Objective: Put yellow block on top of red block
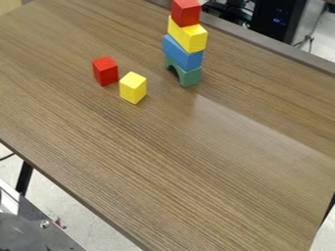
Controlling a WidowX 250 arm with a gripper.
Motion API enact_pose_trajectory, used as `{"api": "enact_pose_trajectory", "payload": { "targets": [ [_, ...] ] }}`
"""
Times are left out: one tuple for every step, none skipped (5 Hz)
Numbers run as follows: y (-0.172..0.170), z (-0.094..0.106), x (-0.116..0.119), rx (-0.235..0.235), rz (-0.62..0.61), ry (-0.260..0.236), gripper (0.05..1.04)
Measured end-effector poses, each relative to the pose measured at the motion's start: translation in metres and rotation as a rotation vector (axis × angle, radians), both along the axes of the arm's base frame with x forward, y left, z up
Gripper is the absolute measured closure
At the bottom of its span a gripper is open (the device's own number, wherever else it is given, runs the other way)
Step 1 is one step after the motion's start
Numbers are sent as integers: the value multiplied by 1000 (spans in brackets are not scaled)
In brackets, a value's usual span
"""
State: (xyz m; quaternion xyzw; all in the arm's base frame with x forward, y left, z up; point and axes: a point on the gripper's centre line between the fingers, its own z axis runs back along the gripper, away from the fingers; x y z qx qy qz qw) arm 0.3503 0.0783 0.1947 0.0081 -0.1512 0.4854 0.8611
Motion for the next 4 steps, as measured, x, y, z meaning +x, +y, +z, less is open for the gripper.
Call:
{"api": "enact_pose_trajectory", "payload": {
  "targets": [
    [-12, -7, 5, 13, -18, 24, 516],
    [-20, -16, 10, 21, -34, 50, 516],
    [-22, -18, 15, 30, -44, 50, 516],
    [-22, -22, 20, 24, -36, 70, 516]
  ]
}}
